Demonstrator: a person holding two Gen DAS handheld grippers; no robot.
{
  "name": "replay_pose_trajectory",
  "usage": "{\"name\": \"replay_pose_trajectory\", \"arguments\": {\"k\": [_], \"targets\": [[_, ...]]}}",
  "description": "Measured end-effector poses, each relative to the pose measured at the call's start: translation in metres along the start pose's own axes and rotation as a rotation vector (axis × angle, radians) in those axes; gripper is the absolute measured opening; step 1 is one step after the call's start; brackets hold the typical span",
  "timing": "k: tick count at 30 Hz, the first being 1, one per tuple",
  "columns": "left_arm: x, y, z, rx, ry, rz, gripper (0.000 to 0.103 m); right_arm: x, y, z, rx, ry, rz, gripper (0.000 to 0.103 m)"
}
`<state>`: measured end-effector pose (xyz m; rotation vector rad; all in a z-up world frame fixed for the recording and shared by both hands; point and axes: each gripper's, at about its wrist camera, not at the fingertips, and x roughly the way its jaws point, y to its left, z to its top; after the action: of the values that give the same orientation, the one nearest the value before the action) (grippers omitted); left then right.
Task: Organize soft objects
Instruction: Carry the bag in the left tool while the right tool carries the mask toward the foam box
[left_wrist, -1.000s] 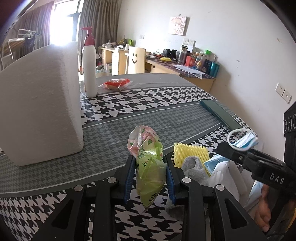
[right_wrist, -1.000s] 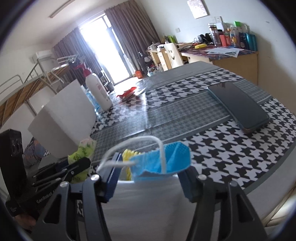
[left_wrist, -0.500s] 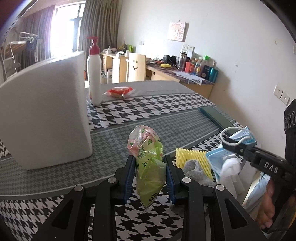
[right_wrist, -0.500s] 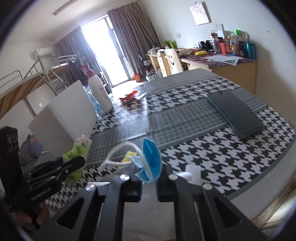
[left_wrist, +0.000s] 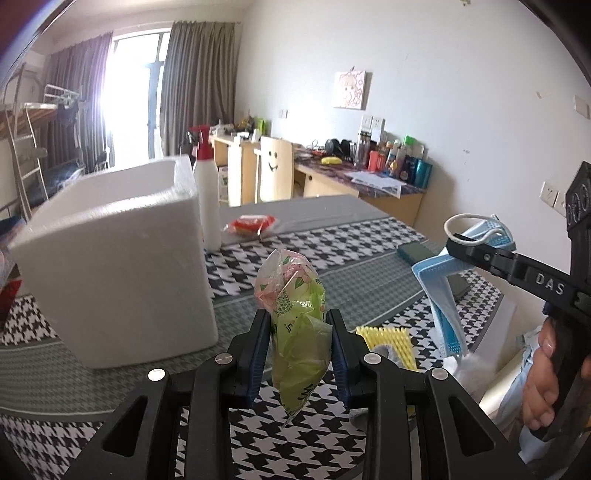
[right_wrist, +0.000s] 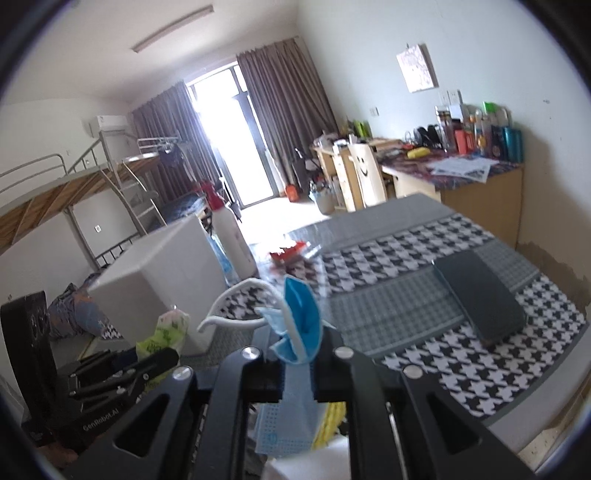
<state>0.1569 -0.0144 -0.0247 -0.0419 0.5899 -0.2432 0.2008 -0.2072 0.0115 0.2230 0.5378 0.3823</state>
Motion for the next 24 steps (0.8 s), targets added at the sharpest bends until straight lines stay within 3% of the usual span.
{"name": "replay_pose_trajectory", "arguments": {"k": [24], "targets": [[-0.04, 0.01, 0.022, 0.052, -0.11, 0.027, 0.033, 0.001, 0.034, 0.019, -0.068, -0.064, 0.043, 0.013]]}}
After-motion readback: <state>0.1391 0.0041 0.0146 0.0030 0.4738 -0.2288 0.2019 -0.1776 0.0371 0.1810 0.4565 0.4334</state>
